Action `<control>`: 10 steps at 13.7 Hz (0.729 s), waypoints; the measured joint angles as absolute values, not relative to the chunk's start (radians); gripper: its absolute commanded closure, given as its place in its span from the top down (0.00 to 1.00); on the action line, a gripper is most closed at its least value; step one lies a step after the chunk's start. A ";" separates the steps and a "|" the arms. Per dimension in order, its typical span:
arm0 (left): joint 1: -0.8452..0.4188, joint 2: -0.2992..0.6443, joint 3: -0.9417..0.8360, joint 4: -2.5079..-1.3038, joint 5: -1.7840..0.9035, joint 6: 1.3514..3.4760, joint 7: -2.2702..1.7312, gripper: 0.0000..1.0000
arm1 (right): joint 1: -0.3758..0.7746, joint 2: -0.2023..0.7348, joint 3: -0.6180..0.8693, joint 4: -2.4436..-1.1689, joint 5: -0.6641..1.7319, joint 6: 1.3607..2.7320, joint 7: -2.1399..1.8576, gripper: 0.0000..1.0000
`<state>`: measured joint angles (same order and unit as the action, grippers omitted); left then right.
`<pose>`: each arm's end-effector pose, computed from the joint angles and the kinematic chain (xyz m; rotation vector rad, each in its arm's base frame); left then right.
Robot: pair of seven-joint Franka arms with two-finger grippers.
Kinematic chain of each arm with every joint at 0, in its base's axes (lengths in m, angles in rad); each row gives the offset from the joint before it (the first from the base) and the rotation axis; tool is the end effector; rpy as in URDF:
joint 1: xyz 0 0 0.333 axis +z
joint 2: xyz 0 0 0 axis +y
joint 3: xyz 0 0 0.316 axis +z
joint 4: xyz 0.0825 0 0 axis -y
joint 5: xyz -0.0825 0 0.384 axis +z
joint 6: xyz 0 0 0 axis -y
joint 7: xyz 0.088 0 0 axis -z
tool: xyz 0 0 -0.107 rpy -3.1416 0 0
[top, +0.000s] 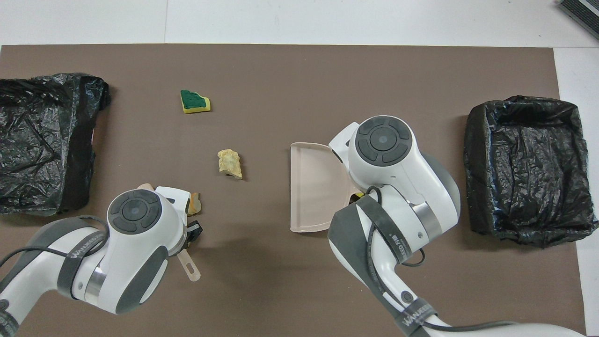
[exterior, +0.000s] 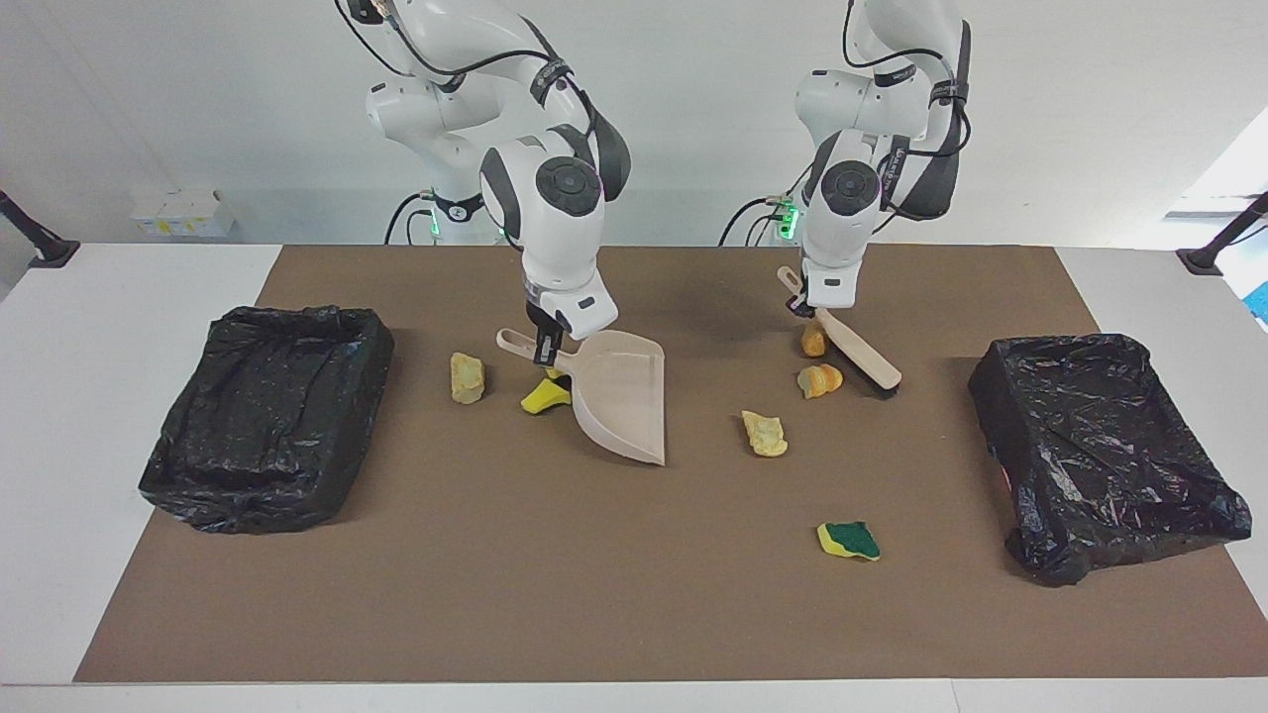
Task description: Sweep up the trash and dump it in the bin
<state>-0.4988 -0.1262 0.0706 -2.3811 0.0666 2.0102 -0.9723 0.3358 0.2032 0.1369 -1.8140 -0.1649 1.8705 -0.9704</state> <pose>0.4122 -0.1839 0.3529 -2.8447 -0.7365 0.2310 0.5401 0.2577 0.4174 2.2246 2.0776 -0.2601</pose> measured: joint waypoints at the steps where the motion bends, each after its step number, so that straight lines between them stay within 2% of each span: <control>1: -0.498 -0.119 0.070 -2.377 0.054 2.028 -0.920 0.00 | 0.335 0.199 0.137 -1.818 -0.167 1.871 -1.008 0.00; 5: -0.491 -0.096 0.071 -2.332 0.034 2.037 -0.687 0.00 | 0.333 0.197 0.135 -1.826 -0.169 1.875 -1.087 0.00; 10: -0.491 -0.110 0.063 -2.238 0.033 1.824 -0.652 0.00 | 0.288 0.196 0.133 -1.846 -0.090 1.873 -1.088 0.00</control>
<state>-0.4913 -0.1102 0.0634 -2.2378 0.0326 1.8241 -0.6521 0.2884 0.1964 0.1333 -1.8464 -0.0905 1.8729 -1.0877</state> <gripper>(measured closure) 0.744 0.674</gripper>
